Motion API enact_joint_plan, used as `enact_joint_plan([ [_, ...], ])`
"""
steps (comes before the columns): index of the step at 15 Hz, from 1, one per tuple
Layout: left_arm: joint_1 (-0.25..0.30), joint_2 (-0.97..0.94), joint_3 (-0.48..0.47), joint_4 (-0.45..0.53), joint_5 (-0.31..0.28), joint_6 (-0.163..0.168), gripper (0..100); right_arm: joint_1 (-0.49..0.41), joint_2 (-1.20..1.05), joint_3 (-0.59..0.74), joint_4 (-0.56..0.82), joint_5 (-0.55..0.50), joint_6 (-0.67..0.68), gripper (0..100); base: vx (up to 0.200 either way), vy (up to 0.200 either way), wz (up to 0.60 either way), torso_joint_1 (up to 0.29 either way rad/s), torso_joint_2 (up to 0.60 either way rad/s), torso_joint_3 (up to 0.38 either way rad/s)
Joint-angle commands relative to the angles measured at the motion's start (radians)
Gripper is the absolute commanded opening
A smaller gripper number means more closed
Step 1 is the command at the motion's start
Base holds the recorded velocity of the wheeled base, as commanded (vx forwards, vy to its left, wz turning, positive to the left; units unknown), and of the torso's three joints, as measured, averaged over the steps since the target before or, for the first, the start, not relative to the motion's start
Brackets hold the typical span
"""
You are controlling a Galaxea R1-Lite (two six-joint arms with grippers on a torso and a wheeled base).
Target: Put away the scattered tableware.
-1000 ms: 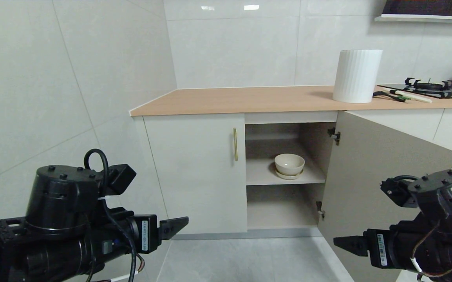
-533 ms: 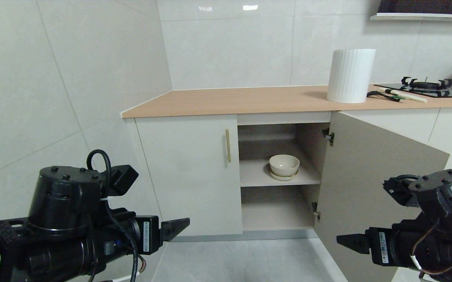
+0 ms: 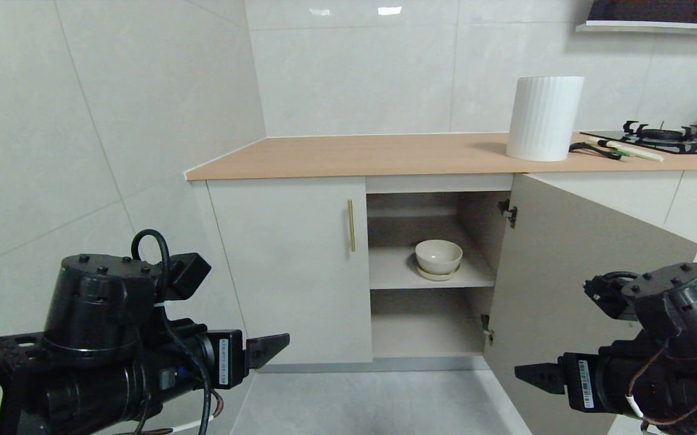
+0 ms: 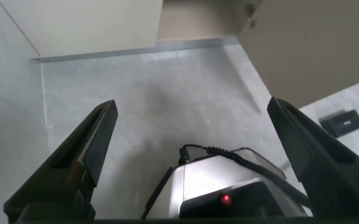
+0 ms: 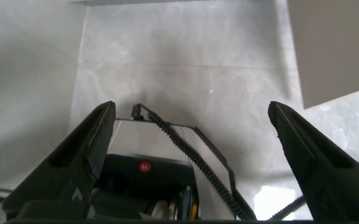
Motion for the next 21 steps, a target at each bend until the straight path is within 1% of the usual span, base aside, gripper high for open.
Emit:
enact_joint_plan([
  [1, 0.0, 0.001, 0.0, -0.001, 0.0, -0.001, 100, 0.001, 0.014, -0.002, 0.0, 0.0, 0.0, 100, 0.0, -0.2, 0.0, 0.002, 0.0, -0.002],
  [3, 0.0, 0.004, 0.0, -0.001, 0.0, -0.001, 100, -0.003, 0.054, -0.002, -0.001, 0.0, 0.003, 100, 0.0, -0.2, 0.0, 0.002, 0.0, 0.005],
  [6, 0.0, 0.008, 0.0, -0.001, 0.0, -0.001, 100, -0.019, 0.057, -0.002, 0.0, 0.0, 0.0, 100, 0.0, -0.2, 0.0, -0.001, 0.01, 0.001],
  [8, 0.0, 0.008, 0.003, -0.001, 0.0, -0.001, 100, -0.04, 0.077, -0.003, 0.002, -0.003, -0.001, 100, 0.0, 0.0, 0.0, 0.0, 0.0, 0.0],
  [9, 0.0, 0.008, 0.003, -0.001, 0.0, -0.002, 100, -0.071, 0.094, -0.005, 0.002, -0.012, -0.006, 100, 0.0, 0.0, 0.0, 0.0, 0.0, 0.0],
  [10, 0.0, 0.008, 0.003, -0.001, 0.0, -0.002, 100, -0.108, 0.101, -0.005, 0.006, -0.025, -0.048, 100, 0.0, 0.0, 0.0, 0.0, 0.0, 0.0],
  [11, 0.0, 0.008, 0.003, -0.001, 0.0, -0.002, 100, -0.143, 0.097, -0.009, 0.042, -0.037, -0.084, 100, 0.0, 0.0, 0.0, 0.0, 0.0, 0.0],
  [12, 0.0, 0.008, 0.003, -0.001, 0.0, -0.002, 100, -0.16, 0.094, -0.015, 0.072, -0.043, -0.1, 100, 0.0, 0.0, 0.0, 0.0, 0.0, 0.0],
  [13, 0.0, 0.009, 0.003, -0.001, 0.0, -0.002, 100, -0.207, 0.074, -0.049, 0.155, -0.049, -0.132, 100, 0.0, 0.0, 0.0, 0.0, 0.0, 0.0],
  [14, 0.0, 0.009, 0.003, -0.001, 0.0, -0.002, 100, -0.24, 0.062, -0.065, 0.178, -0.051, -0.143, 100, 0.0, 0.0, 0.0, 0.0, 0.0, 0.0],
  [16, 0.0, 0.009, 0.003, -0.001, 0.0, -0.002, 100, -0.327, 0.046, -0.077, 0.18, -0.069, -0.196, 100, 0.0, 0.0, 0.0, 0.0, 0.0, 0.0],
  [21, 0.0, 0.015, 0.003, -0.001, 0.0, -0.004, 100, -0.602, 0.068, -0.141, 0.175, -0.072, -0.316, 100, 0.0, 0.0, 0.0, 0.0, 0.0, 0.0],
])
